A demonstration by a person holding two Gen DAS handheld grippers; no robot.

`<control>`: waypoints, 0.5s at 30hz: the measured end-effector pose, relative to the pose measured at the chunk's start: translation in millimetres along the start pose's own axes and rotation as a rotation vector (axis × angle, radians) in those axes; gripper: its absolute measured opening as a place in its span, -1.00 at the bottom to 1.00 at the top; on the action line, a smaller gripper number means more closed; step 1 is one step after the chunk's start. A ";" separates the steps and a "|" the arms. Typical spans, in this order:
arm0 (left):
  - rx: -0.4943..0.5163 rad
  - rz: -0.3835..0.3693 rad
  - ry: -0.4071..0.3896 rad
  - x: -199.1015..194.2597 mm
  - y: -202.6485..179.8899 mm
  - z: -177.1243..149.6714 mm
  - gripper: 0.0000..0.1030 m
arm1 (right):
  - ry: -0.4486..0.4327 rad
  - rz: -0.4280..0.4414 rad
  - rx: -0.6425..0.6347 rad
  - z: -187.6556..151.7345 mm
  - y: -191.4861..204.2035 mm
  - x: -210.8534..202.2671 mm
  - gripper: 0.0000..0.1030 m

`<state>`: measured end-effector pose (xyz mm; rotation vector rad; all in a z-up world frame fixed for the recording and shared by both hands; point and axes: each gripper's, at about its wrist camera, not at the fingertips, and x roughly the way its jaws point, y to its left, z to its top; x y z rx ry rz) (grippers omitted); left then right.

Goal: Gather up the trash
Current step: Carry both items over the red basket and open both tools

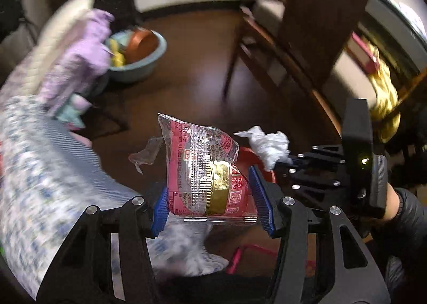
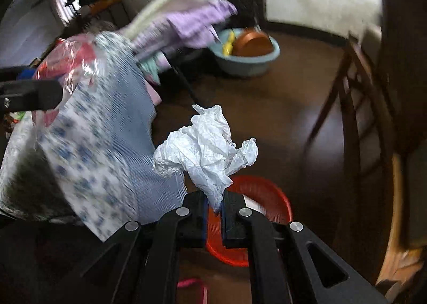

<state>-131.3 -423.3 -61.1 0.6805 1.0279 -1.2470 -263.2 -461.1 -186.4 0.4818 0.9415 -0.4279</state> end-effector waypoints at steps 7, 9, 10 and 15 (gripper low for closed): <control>-0.009 -0.157 0.210 98.3 -21.7 17.5 0.06 | 0.101 -0.023 0.111 -33.1 -47.3 38.8 -0.86; -0.032 -0.175 0.249 119.3 -23.4 17.9 0.06 | 0.120 -0.018 0.124 -40.6 -57.6 46.6 -0.86; -0.056 -0.189 0.277 134.1 -23.3 17.3 0.06 | 0.136 -0.019 0.135 -45.2 -62.0 52.5 -0.86; -0.126 -0.222 0.378 176.2 -20.4 9.8 0.07 | 0.194 -0.009 0.156 -58.3 -72.2 78.2 -0.84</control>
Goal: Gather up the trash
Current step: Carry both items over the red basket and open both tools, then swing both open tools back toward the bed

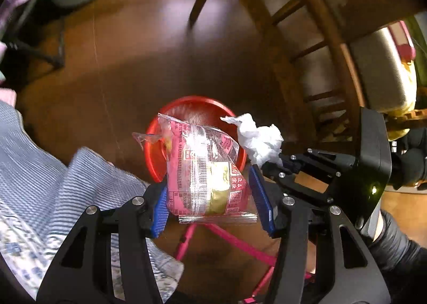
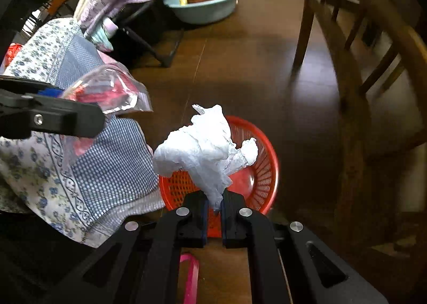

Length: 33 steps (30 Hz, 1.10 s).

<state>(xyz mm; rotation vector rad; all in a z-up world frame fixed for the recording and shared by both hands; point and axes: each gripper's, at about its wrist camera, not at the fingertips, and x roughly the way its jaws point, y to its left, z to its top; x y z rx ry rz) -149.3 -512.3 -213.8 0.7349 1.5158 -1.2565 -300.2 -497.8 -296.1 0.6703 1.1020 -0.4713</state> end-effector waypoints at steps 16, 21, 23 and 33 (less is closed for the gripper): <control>-0.104 0.024 -0.011 -11.1 7.9 -2.6 0.61 | -0.031 -0.033 0.006 7.8 10.6 -16.4 -0.19; -0.133 0.055 -0.214 -68.0 5.5 -11.6 0.61 | -0.139 -0.012 -0.053 24.8 39.9 -53.7 0.04; -0.142 0.061 -0.288 -92.0 4.7 -18.1 0.61 | -0.202 -0.006 -0.086 32.5 57.7 -73.4 0.20; -0.265 0.124 -0.584 -205.7 29.7 -90.4 0.63 | -0.388 -0.003 -0.233 58.8 146.6 -144.6 0.64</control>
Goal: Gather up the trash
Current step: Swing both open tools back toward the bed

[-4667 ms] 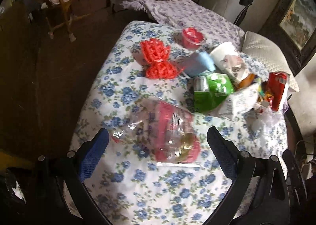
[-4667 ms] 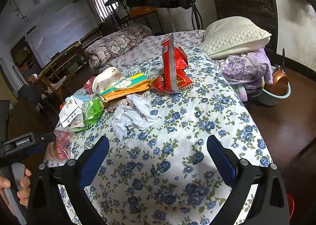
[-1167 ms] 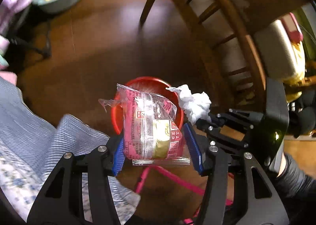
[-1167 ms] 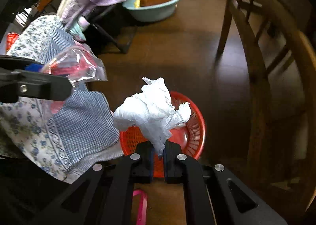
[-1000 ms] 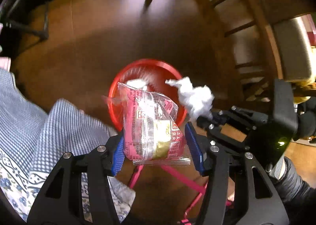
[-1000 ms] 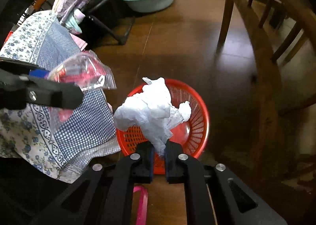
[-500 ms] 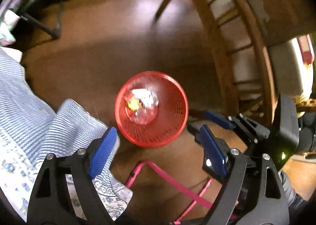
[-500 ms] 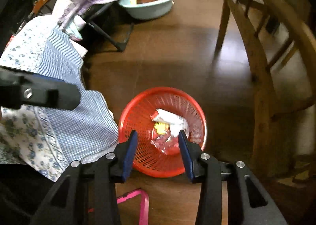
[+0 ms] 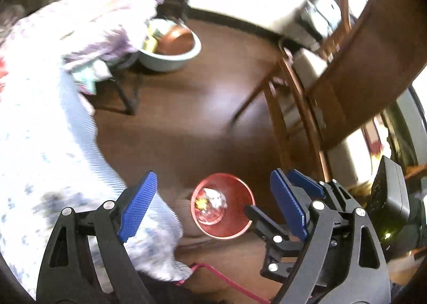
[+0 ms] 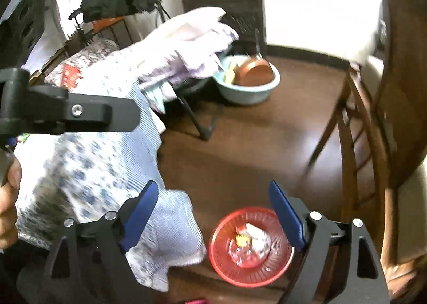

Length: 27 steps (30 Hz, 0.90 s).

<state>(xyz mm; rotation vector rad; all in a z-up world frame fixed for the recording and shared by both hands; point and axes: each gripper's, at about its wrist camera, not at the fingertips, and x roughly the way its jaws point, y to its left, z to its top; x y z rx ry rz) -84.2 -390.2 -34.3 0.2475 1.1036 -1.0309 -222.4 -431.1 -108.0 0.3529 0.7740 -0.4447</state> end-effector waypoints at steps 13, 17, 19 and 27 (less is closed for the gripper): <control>-0.412 0.075 -0.313 -145.3 152.9 -36.0 0.64 | -0.150 0.096 -0.164 75.5 145.3 -34.6 0.83; -0.444 0.158 -0.366 -171.3 180.1 -52.0 0.63 | -0.149 0.137 -0.247 87.8 197.1 -36.3 0.85; -0.456 0.196 -0.384 -183.2 195.3 -60.8 0.64 | -0.125 0.157 -0.292 88.4 225.8 -30.4 0.86; -0.579 0.349 -0.434 -212.3 263.2 -95.0 0.67 | -0.042 0.216 -0.357 90.0 304.9 8.1 0.86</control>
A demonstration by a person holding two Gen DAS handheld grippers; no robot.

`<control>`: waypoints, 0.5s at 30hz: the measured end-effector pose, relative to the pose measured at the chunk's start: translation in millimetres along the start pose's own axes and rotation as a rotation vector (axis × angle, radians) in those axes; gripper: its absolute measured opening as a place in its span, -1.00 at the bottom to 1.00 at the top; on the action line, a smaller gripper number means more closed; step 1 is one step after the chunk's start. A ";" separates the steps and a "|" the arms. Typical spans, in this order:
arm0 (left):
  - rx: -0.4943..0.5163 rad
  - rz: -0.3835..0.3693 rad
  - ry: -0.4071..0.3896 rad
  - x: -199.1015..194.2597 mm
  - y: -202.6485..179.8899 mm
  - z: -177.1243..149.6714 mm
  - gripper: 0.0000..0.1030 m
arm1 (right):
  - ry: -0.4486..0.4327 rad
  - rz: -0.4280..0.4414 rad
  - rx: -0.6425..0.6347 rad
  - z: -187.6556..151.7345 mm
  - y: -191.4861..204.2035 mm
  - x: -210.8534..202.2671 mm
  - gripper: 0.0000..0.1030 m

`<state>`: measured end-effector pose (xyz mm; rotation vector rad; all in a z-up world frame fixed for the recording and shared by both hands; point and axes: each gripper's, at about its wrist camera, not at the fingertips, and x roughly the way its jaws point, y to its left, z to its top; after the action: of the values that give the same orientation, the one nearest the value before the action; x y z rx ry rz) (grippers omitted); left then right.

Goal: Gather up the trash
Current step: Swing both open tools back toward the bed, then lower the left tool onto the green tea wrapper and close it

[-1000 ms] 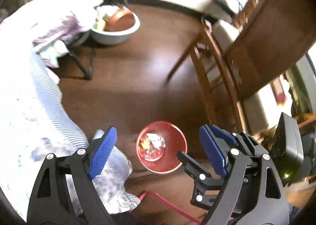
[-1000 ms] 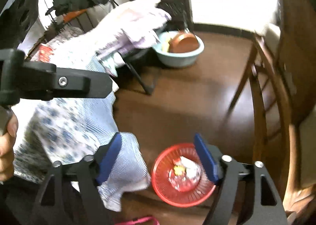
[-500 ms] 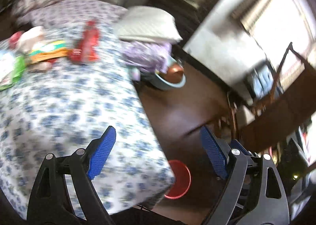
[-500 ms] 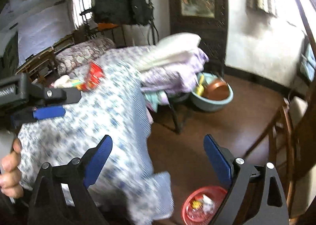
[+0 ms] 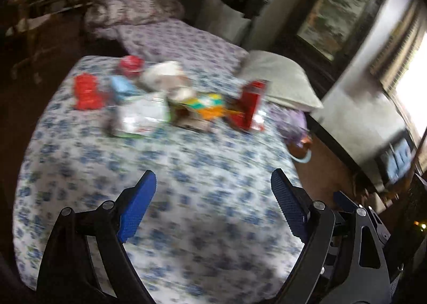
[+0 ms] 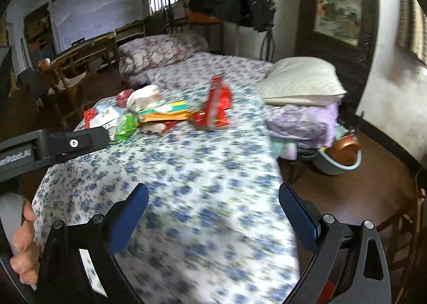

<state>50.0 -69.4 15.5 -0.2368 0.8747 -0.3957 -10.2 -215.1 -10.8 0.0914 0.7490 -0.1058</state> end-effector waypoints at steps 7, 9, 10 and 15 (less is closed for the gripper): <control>-0.123 0.047 0.010 2.5 67.1 17.9 0.67 | 0.015 0.049 0.057 13.7 34.7 48.9 0.86; -0.142 0.069 -0.002 1.0 79.0 21.3 0.67 | 0.020 0.053 0.090 12.7 39.7 59.8 0.86; -0.149 0.082 -0.007 1.2 83.8 22.9 0.67 | 0.017 0.051 0.101 11.1 41.7 63.0 0.86; -0.165 0.133 -0.018 1.9 103.2 31.1 0.67 | 0.047 0.059 0.121 -6.6 38.1 78.0 0.86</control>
<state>100.0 24.2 -3.5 -0.3320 0.9010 -0.1978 47.0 -181.5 -67.2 0.2319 0.7859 -0.0925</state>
